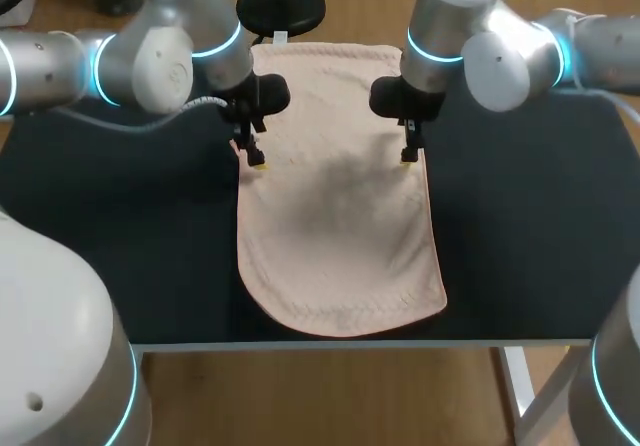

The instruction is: Fold the towel

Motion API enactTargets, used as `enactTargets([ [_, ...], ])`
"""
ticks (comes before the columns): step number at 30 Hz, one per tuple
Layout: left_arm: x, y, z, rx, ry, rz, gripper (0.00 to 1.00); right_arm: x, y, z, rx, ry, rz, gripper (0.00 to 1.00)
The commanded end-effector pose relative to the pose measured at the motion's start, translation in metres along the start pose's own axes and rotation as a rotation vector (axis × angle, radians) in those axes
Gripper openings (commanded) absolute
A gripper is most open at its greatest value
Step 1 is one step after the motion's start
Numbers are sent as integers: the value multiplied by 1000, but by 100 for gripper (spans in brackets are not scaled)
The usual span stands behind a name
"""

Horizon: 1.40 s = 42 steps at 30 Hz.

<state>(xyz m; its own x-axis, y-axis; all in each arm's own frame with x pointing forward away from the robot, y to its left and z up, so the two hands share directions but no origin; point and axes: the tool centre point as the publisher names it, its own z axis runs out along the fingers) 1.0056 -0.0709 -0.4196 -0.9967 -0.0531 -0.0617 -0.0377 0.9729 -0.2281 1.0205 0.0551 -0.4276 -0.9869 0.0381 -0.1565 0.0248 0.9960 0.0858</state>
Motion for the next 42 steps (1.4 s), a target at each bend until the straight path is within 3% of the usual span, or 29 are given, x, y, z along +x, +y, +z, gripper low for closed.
enactTargets([
  [1, -2, 1, 9, 2, 10, 8, 100, -2, -1, 2, -2, 5, -5, 100],
  [19, -2, 4, 16, -4, 35, 3, 100, 5, -3, 16, 25, 52, -36, 100],
  [20, -2, 4, 16, -3, 35, 4, 65, 6, -4, 18, 24, 58, -31, 100],
  [21, -2, 4, 16, -2, 36, 7, 42, 6, -5, 20, 27, 71, -23, 100],
  [25, -2, 3, 18, -1, 35, 12, 40, 7, -6, 22, 34, 78, -22, 100],
  [26, -2, 3, 19, 0, 35, 14, 27, 7, -7, 23, 36, 79, -21, 100],
  [27, -1, 3, 19, 0, 35, 16, 4, 7, -7, 23, 40, 82, -21, 100],
  [28, -1, 3, 20, 0, 35, 18, 0, 7, -8, 23, 41, 83, -21, 100],
  [29, -1, 3, 21, 2, 34, 19, 0, 7, -8, 23, 42, 83, -22, 50],
  [31, 0, 2, 21, 3, 34, 22, 0, 7, -8, 23, 45, 84, -23, 0],
  [42, 1, 3, 14, 19, 16, 11, 0, 9, -9, 11, 40, 68, -27, 0],
])
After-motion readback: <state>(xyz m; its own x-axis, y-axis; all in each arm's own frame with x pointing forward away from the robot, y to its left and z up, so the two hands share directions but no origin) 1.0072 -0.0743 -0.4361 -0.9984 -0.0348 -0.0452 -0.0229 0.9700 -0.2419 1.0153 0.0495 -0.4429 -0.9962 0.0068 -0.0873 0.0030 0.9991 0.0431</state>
